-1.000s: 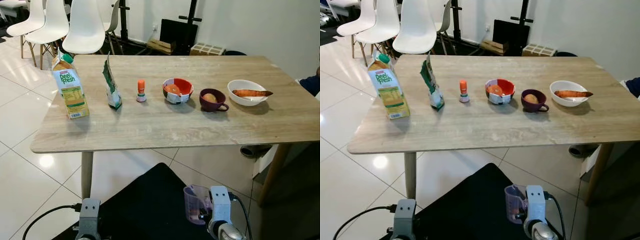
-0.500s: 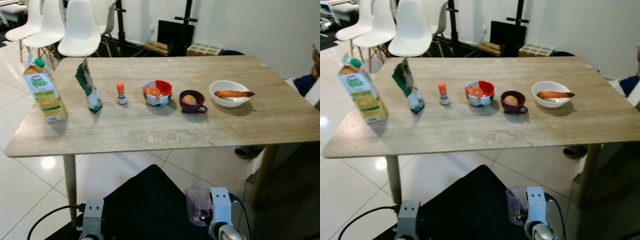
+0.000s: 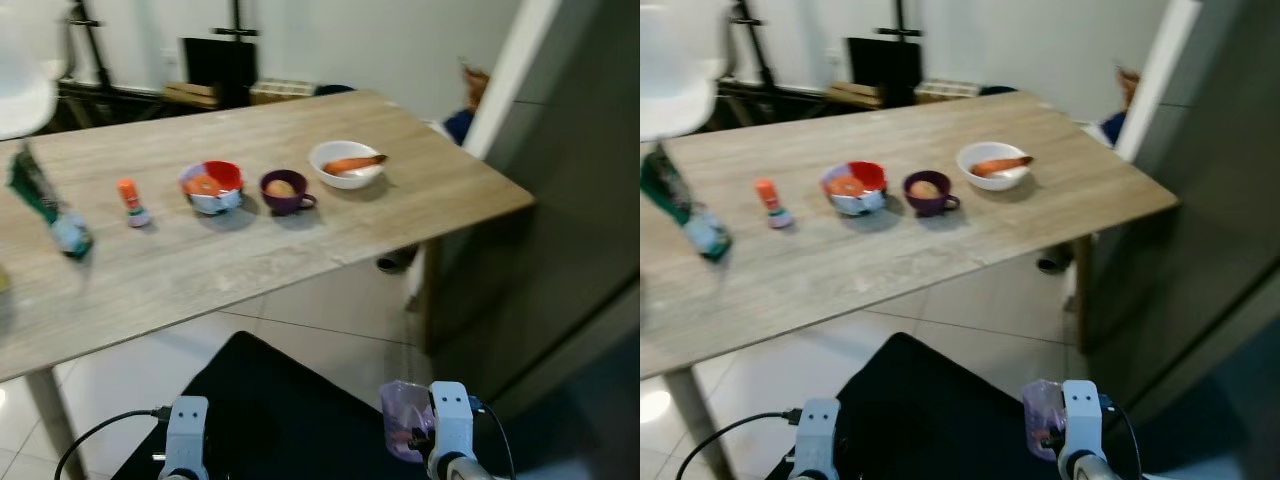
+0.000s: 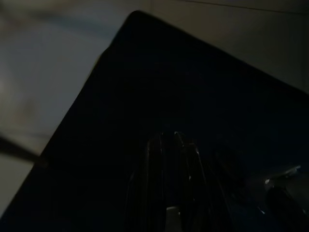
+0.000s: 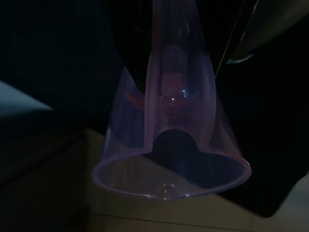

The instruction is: Restocking fridge

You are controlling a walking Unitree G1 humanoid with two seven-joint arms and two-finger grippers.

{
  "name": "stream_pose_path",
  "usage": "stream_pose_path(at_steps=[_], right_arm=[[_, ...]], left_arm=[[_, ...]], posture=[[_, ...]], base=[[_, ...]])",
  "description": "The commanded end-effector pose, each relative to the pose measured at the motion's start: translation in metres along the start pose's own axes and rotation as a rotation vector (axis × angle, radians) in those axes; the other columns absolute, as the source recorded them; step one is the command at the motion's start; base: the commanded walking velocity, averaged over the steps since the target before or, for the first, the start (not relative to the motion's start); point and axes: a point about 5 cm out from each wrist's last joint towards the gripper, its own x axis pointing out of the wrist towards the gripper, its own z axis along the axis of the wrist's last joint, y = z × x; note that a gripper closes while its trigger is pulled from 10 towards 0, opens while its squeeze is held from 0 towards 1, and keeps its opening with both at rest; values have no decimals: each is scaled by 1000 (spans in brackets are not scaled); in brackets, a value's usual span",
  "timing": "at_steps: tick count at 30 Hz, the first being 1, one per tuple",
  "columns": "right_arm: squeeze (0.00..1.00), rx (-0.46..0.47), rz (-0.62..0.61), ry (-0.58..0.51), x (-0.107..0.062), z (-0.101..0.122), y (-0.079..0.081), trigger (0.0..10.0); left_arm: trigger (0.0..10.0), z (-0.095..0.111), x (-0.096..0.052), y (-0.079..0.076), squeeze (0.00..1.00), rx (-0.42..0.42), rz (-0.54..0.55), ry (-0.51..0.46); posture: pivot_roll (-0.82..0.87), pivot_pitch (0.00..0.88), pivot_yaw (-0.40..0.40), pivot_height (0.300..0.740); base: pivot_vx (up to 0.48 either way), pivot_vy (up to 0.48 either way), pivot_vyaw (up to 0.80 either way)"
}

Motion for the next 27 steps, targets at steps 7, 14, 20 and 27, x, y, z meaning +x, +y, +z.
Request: stream_pose_path(at_steps=[7, 14, 20, 27], right_arm=[[0, 28, -33, 28, -3, -7, -6, 10000], [0, 43, -48, 32, -4, -10, -8, 10000], [0, 45, -50, 33, -4, -10, -7, 10000], [0, 51, -55, 36, -3, -9, -7, 10000]], left_arm=[[10000, 0, 0, 2, 0, 50, -16, 7], [10000, 1, 0, 2, 0, 72, -29, 4], [10000, -3, -1, 0, 0, 86, -36, 10], [10000, -5, -2, 2, 0, 98, -41, 16]], posture=[[-82, 69, 2, 740], [-78, 71, 2, 740], [-76, 70, 4, 740], [-76, 69, 6, 740]], base=[[0, 0, -800], [0, 0, -800], [0, 0, -800], [0, 0, -800]])
